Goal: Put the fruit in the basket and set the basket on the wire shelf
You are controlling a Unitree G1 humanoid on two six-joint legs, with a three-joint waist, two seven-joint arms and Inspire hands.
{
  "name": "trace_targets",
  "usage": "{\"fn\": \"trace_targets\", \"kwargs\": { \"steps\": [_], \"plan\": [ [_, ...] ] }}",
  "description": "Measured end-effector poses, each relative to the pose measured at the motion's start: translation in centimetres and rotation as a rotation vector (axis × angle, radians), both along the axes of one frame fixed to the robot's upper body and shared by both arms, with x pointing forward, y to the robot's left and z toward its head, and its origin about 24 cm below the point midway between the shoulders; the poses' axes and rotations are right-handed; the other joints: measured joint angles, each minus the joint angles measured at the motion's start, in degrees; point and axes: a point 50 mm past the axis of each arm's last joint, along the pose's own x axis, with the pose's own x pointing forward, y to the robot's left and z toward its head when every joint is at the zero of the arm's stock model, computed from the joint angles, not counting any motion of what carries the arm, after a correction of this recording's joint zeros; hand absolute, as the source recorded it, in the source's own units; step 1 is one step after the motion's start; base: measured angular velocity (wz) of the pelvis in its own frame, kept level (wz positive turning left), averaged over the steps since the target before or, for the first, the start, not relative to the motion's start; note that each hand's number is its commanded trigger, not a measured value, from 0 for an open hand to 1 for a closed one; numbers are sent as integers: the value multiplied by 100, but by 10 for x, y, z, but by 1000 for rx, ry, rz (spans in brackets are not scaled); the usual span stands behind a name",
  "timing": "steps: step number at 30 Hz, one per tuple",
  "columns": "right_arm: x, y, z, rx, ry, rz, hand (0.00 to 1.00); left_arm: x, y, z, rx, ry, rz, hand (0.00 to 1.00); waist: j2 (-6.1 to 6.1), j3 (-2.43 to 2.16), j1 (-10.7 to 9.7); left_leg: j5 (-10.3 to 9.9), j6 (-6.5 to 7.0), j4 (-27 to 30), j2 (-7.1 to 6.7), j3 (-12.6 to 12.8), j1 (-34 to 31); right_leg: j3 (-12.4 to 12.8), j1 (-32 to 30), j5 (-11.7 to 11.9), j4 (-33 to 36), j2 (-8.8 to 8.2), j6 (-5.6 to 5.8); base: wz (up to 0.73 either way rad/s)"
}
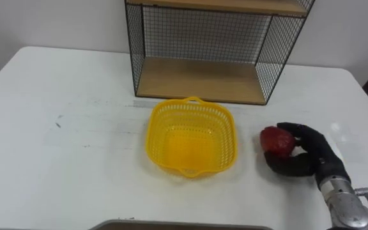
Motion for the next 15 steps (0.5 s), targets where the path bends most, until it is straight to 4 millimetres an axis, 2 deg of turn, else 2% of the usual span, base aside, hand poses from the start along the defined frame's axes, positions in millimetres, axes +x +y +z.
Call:
{"fn": "trace_targets", "kwargs": {
  "steps": [4, 8, 15],
  "plan": [
    [6, -4, 20, -24, -92, -28, 100, 1, 1, 0, 0, -4, 8, 0, -5, 8, -24, 0, -1, -12, 11, 47, 14, 40, -15, 0, 2, 9, 0, -5],
    [12, 3, 40, -34, -184, 5, 100, 4, 1, 0, 4, -12, 6, 0, -5, 24, -22, -1, -1, -5, 16, 45, -34, 35, -93, 1, 19, 14, -1, 0],
    [17, 15, 68, -65, -302, 57, 100, 2, 0, 0, -2, -4, -9, 0, -28, 23, -6, -1, -1, -3, 11, 38, -97, 25, -119, 1, 19, 13, 0, 0]
  ]
}}
